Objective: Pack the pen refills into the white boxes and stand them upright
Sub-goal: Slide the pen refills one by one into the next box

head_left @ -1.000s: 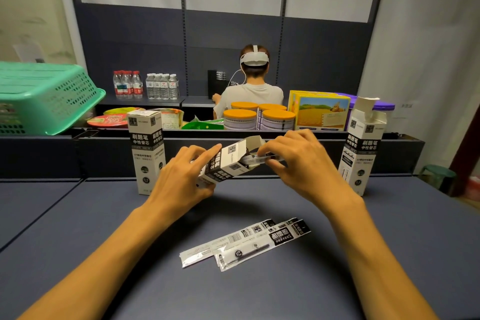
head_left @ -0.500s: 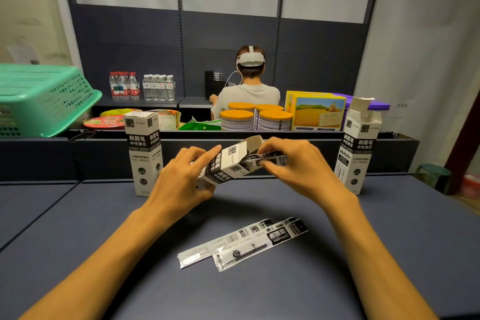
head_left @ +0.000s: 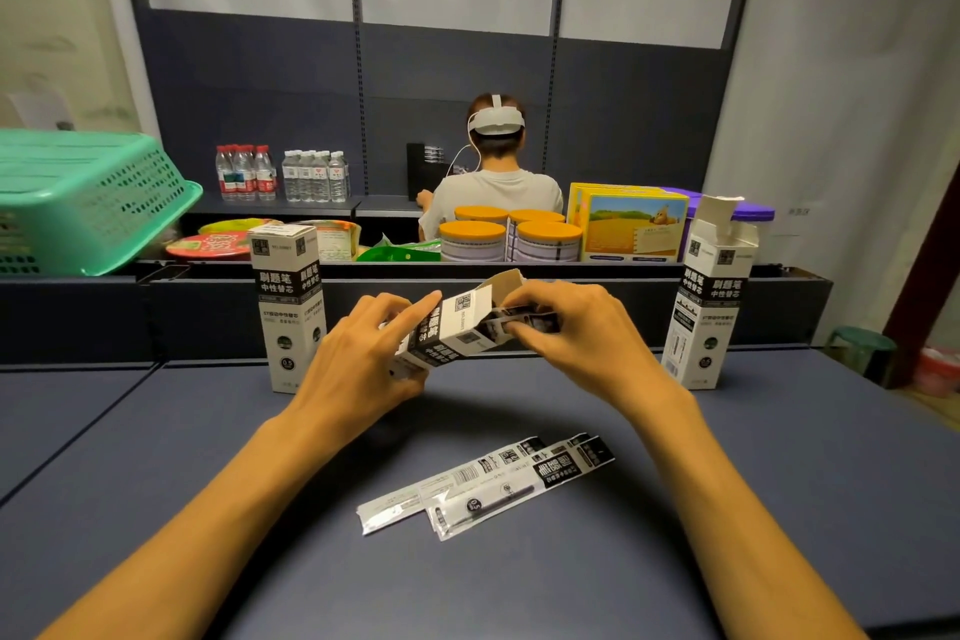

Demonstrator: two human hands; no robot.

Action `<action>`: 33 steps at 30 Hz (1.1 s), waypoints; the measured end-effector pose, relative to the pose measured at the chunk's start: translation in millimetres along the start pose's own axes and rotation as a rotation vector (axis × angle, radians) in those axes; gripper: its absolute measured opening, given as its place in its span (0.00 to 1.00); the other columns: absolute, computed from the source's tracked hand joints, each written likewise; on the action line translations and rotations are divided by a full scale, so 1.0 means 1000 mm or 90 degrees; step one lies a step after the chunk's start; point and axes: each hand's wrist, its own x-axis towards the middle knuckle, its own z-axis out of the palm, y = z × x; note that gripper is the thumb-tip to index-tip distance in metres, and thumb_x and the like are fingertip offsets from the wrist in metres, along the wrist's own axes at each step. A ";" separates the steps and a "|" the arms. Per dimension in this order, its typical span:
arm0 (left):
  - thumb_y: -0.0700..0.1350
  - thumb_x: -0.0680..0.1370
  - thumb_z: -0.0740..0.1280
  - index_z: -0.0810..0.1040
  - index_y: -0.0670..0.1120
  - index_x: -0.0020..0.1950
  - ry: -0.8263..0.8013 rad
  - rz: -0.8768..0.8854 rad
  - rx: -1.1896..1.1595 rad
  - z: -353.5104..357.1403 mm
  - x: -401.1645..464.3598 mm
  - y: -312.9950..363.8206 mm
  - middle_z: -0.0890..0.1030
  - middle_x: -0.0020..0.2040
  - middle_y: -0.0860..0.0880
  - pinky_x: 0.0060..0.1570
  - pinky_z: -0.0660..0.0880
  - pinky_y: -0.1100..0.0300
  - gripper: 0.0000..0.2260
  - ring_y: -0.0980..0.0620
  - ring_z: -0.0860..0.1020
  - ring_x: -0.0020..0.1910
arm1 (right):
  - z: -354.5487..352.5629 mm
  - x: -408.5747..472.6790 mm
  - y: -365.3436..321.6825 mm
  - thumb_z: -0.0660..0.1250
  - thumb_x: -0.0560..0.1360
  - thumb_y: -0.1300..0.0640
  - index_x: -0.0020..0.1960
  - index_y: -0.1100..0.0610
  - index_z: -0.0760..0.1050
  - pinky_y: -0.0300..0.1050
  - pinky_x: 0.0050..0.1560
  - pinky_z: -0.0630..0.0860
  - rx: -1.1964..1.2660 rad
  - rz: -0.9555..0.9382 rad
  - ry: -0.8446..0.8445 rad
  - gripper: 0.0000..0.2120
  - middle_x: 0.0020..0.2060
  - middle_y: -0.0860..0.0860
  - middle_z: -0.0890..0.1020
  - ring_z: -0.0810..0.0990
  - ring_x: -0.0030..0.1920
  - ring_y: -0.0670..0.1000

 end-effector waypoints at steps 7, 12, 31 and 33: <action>0.44 0.62 0.81 0.69 0.46 0.72 -0.001 0.008 0.001 0.000 0.000 0.000 0.77 0.55 0.44 0.34 0.78 0.55 0.41 0.46 0.76 0.50 | 0.006 0.001 0.001 0.70 0.74 0.54 0.52 0.49 0.80 0.51 0.44 0.81 0.038 0.014 -0.026 0.07 0.50 0.46 0.84 0.82 0.48 0.47; 0.44 0.62 0.81 0.69 0.46 0.72 -0.002 0.012 0.002 0.000 0.000 0.000 0.77 0.55 0.44 0.36 0.75 0.58 0.41 0.47 0.76 0.51 | 0.010 0.001 0.005 0.69 0.75 0.53 0.55 0.46 0.81 0.50 0.45 0.81 0.094 0.039 -0.053 0.09 0.50 0.47 0.85 0.82 0.46 0.45; 0.42 0.61 0.81 0.68 0.46 0.73 -0.001 0.020 -0.002 0.001 0.002 0.003 0.76 0.55 0.44 0.35 0.78 0.55 0.42 0.46 0.76 0.50 | 0.010 0.000 -0.010 0.66 0.76 0.57 0.67 0.48 0.72 0.34 0.38 0.77 0.208 0.057 -0.194 0.20 0.62 0.47 0.78 0.78 0.36 0.35; 0.43 0.62 0.80 0.68 0.46 0.73 0.002 0.003 -0.007 0.001 0.001 0.000 0.76 0.55 0.45 0.34 0.77 0.54 0.41 0.47 0.75 0.50 | 0.004 -0.001 -0.008 0.67 0.75 0.58 0.64 0.48 0.73 0.41 0.41 0.81 0.242 0.064 -0.126 0.18 0.57 0.47 0.80 0.82 0.43 0.40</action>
